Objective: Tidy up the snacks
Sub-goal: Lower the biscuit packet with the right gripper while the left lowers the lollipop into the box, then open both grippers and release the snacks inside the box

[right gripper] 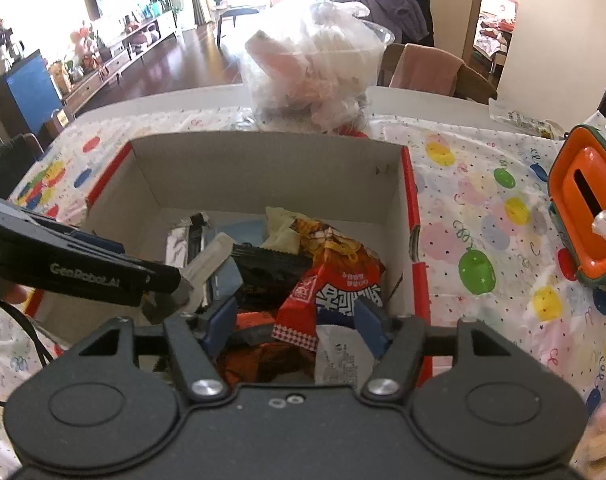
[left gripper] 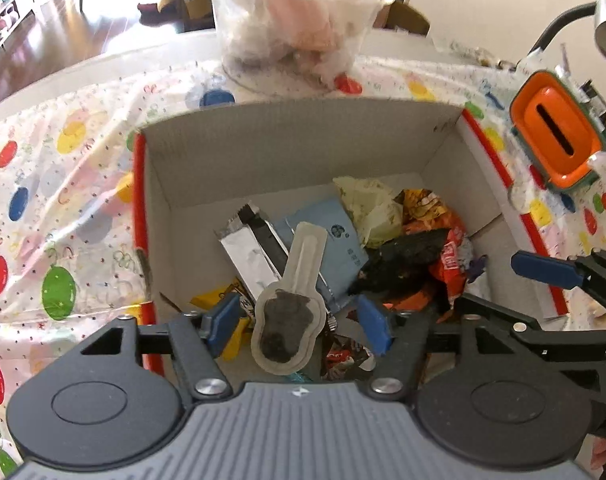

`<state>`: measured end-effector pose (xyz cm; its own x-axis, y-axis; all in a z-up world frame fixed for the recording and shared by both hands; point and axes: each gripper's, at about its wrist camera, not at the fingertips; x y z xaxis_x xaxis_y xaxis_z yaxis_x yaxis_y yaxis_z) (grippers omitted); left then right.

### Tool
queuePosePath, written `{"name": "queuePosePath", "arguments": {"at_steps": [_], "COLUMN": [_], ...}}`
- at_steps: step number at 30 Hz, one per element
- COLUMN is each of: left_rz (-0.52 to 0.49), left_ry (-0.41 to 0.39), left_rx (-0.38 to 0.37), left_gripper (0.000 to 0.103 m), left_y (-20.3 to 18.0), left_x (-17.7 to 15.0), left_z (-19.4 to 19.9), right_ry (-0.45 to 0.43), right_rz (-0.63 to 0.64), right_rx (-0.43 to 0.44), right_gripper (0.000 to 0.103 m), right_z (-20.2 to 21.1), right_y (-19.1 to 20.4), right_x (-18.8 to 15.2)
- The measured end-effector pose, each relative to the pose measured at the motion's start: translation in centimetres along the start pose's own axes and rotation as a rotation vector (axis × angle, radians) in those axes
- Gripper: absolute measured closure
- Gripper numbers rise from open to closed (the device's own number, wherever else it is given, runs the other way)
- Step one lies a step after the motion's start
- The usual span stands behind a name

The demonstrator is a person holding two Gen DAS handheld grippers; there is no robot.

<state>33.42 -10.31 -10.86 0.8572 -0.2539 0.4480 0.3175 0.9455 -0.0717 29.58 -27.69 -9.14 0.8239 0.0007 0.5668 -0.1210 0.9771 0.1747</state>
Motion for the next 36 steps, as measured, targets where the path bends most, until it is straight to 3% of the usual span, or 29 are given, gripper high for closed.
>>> {"name": "queuePosePath", "arguments": {"at_steps": [14, 25, 28, 32, 36], "left_rz": [-0.067, -0.151, -0.158, -0.144, -0.132], "left_ry": [-0.143, -0.279, -0.3, -0.318, -0.332], "left_rx": [0.023, 0.035, 0.015, -0.004, -0.002], "left_gripper": [0.026, 0.017, 0.015, 0.003, 0.003], "left_y": [0.5, -0.4, -0.5, -0.5, -0.5], "left_x": [-2.9, -5.6, -6.5, -7.5, -8.3], "left_z": [5.7, 10.6, 11.6, 12.7, 13.6], "right_ry": [-0.125, -0.222, -0.234, -0.238, -0.25], "right_rz": [-0.107, -0.139, -0.15, -0.17, -0.177], "right_rx": [0.069, 0.085, 0.096, 0.115, 0.123], "right_gripper": [0.003, 0.0, 0.0, 0.0, 0.0], "right_z": [4.8, 8.6, 9.4, 10.4, 11.1], "right_y": [1.0, 2.2, 2.4, 2.5, 2.7], "right_x": [-1.3, -2.9, -3.5, -4.1, -4.7]}}
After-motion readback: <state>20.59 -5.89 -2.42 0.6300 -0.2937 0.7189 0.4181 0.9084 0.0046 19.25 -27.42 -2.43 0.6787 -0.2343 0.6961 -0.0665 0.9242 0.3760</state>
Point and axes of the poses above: each gripper's, at about its wrist camera, not at the fingertips, and z roughly against the way its jaws point, y to its left, x to its top, and after that the axes turned 10 degrees about -z, right-handed
